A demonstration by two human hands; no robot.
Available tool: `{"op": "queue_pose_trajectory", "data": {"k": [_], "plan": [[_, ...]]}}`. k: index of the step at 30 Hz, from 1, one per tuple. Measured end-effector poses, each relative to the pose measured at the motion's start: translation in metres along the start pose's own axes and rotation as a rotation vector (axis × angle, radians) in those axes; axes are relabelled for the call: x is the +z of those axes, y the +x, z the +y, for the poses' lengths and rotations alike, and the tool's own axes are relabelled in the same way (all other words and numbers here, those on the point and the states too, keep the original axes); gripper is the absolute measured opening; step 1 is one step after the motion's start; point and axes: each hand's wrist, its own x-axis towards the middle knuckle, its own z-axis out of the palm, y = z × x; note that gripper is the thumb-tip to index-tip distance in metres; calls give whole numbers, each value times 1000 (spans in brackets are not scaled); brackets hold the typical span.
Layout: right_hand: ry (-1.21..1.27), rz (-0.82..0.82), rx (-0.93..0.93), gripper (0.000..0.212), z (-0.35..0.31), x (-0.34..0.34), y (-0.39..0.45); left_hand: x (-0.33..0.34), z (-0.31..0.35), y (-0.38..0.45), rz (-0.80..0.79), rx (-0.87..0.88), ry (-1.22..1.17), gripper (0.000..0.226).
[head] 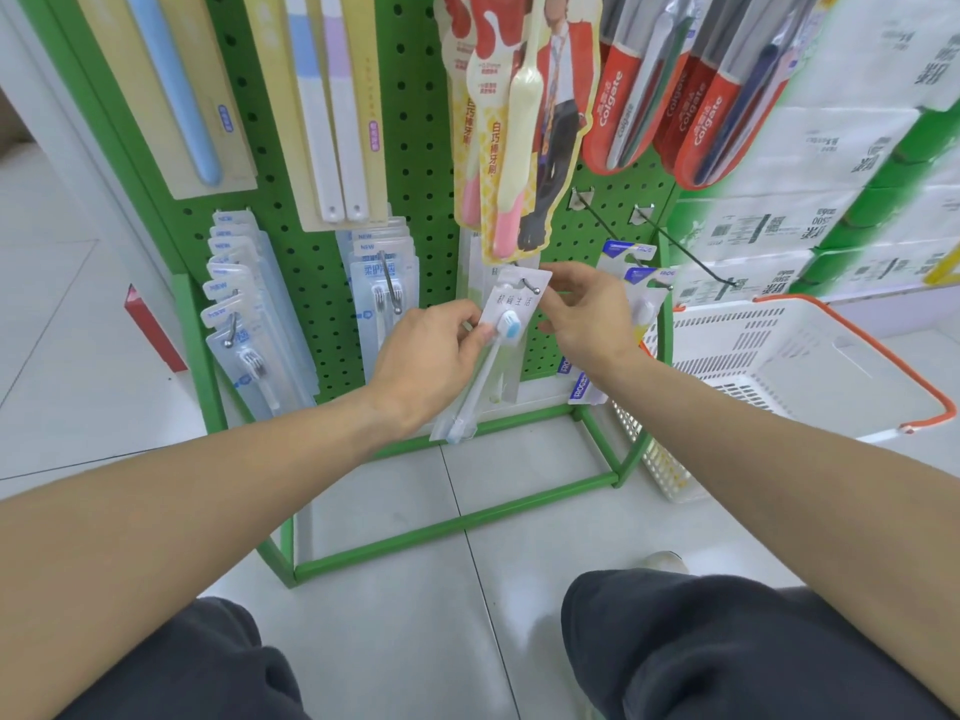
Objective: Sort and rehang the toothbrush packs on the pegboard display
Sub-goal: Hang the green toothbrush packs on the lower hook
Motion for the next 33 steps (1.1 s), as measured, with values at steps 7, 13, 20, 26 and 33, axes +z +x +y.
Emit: {"op": "queue_pose_trajectory", "data": {"k": [7,13,20,26,33], "plan": [[-120,123,-103,13,-3,-3,-4,-1,4,-2,6,4,13,21],[-196,182,-176,12,-4,-15,-9,-2,8,-3,16,14,32,21],[-338,144,-111,13,-7,-31,-17,-3,15,-5,27,-38,67,21],[-495,-146,175,22,-17,-43,-43,-4,16,-6,-35,-114,102,20],[-200,-438,260,11,-26,-40,-69,-18,22,-25,-297,-234,-213,19]]}}
